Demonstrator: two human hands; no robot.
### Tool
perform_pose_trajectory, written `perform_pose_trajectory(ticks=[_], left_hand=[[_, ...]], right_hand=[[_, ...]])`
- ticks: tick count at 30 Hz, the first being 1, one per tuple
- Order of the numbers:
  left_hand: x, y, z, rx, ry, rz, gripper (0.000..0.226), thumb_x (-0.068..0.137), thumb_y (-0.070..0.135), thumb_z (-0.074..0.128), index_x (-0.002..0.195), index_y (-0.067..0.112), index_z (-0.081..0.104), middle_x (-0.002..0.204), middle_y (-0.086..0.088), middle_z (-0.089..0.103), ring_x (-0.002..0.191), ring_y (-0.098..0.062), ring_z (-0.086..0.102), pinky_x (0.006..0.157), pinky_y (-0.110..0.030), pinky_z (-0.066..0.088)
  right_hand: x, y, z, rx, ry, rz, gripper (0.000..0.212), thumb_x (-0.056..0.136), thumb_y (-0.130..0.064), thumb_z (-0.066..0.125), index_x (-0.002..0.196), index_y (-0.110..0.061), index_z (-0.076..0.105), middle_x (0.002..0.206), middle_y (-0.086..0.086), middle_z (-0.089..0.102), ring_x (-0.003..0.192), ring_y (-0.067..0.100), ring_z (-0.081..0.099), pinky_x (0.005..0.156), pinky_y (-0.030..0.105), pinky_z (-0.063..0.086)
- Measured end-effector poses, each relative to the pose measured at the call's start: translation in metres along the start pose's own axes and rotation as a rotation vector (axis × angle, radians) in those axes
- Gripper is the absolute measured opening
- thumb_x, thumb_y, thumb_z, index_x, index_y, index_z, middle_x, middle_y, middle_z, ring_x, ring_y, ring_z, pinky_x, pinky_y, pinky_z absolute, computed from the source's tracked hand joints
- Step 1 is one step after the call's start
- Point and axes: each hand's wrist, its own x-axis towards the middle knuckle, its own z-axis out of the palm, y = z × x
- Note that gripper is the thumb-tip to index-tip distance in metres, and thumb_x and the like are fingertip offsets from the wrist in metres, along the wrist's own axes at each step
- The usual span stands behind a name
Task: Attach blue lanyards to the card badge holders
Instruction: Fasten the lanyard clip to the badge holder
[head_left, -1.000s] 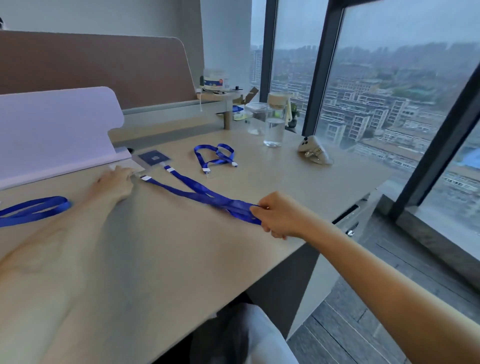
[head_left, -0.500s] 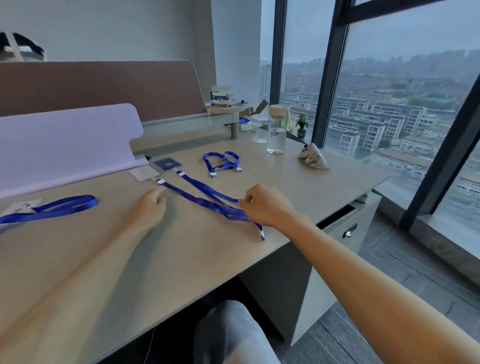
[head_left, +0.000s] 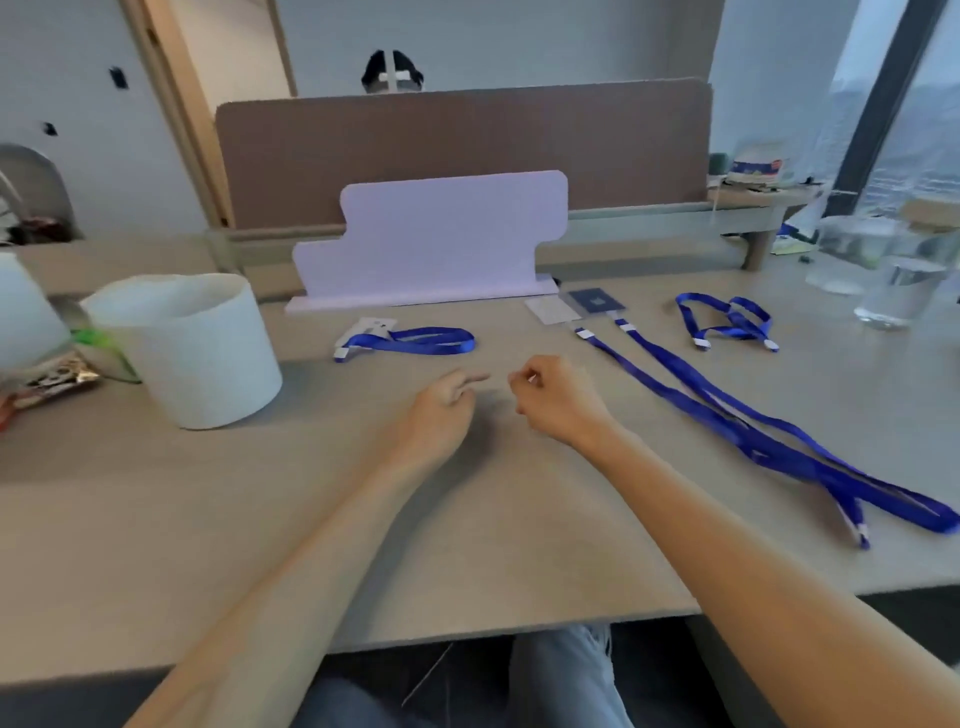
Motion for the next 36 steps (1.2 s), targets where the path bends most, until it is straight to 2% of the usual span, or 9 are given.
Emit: perform_pose_trajectory(ticks=[4,7,12,16,20,22,27,32,36], left_hand=[[0.015,-0.017,-0.020,0.014,0.040,-0.047,0.040,0.093,0.002,0.041,0.121,0.018,0.064,0.124,0.005,0.061,0.107,-0.007,0.052,0.081,-0.009,0.034],[0.038,-0.033,-0.031,0.117,-0.028,-0.004,0.045,0.085,0.015,0.039,0.122,0.023,0.063,0.128,0.006,0.061,0.119,-0.011,0.054,0.100,-0.022,0.041],[0.086,-0.074,-0.056,0.484,0.046,-0.087,0.057,0.090,0.009,0.049,0.145,0.009,0.035,0.157,-0.014,0.020,0.145,-0.031,0.016,0.116,-0.036,0.017],[0.107,-0.099,-0.076,0.700,0.185,-0.216,0.061,0.089,0.023,0.051,0.143,0.003,0.029,0.148,-0.024,0.030,0.139,-0.039,0.024,0.113,-0.045,0.020],[0.091,-0.094,-0.084,0.475,0.203,-0.222,0.038,0.089,0.019,0.053,0.124,0.006,0.044,0.116,-0.016,0.062,0.113,-0.036,0.050,0.077,-0.037,0.042],[0.070,-0.086,-0.085,0.392,0.176,-0.140,0.030,0.088,0.018,0.058,0.118,0.011,0.056,0.106,-0.011,0.069,0.103,-0.032,0.059,0.079,-0.037,0.049],[0.019,-0.060,-0.090,0.143,0.111,-0.023,0.024,0.078,0.016,0.076,0.101,0.022,0.069,0.085,0.007,0.069,0.078,0.000,0.061,0.070,-0.001,0.039],[-0.002,-0.047,-0.092,0.120,0.088,0.177,0.018,0.081,0.014,0.074,0.087,0.026,0.062,0.085,0.013,0.065,0.080,0.001,0.061,0.071,-0.005,0.040],[-0.002,-0.038,-0.093,-0.131,0.047,0.136,0.050,0.077,0.018,0.080,0.107,0.038,0.046,0.092,0.006,0.068,0.087,-0.003,0.067,0.080,-0.014,0.050]], right_hand=[[0.027,-0.014,0.047,0.133,-0.032,-0.022,0.017,0.093,-0.028,0.052,0.089,-0.020,0.066,0.080,0.002,0.071,0.078,0.023,0.068,0.079,0.045,0.056],[0.053,-0.018,0.069,0.157,-0.005,-0.061,0.015,0.092,-0.027,0.053,0.094,-0.022,0.067,0.086,-0.001,0.072,0.083,0.022,0.068,0.079,0.044,0.055],[0.096,-0.020,0.089,-0.070,0.073,-0.184,0.025,0.091,-0.024,0.051,0.114,-0.023,0.062,0.117,0.001,0.060,0.112,0.022,0.053,0.086,0.040,0.050],[0.114,-0.013,0.099,-0.357,-0.117,-0.318,0.045,0.096,-0.031,0.045,0.140,-0.022,0.045,0.149,-0.003,0.039,0.137,0.022,0.031,0.106,0.040,0.034],[0.104,-0.006,0.097,-0.410,-0.047,-0.328,0.024,0.091,-0.028,0.044,0.105,-0.018,0.061,0.114,0.000,0.063,0.112,0.024,0.055,0.087,0.035,0.038],[0.095,-0.006,0.093,-0.408,0.047,-0.333,0.018,0.085,-0.025,0.049,0.095,-0.017,0.062,0.102,-0.001,0.065,0.104,0.023,0.057,0.087,0.034,0.036],[0.058,-0.018,0.082,-0.227,-0.053,-0.639,0.061,0.074,-0.014,0.055,0.134,-0.020,0.052,0.127,-0.003,0.060,0.120,0.018,0.048,0.102,0.033,0.034],[0.041,-0.024,0.080,-0.182,-0.020,-0.726,0.037,0.083,-0.010,0.061,0.119,-0.018,0.064,0.103,0.002,0.067,0.099,0.020,0.055,0.085,0.025,0.040],[0.035,-0.033,0.071,0.221,-0.009,-0.389,0.023,0.095,-0.006,0.047,0.095,-0.016,0.067,0.073,-0.004,0.067,0.074,0.011,0.062,0.065,0.016,0.044]])
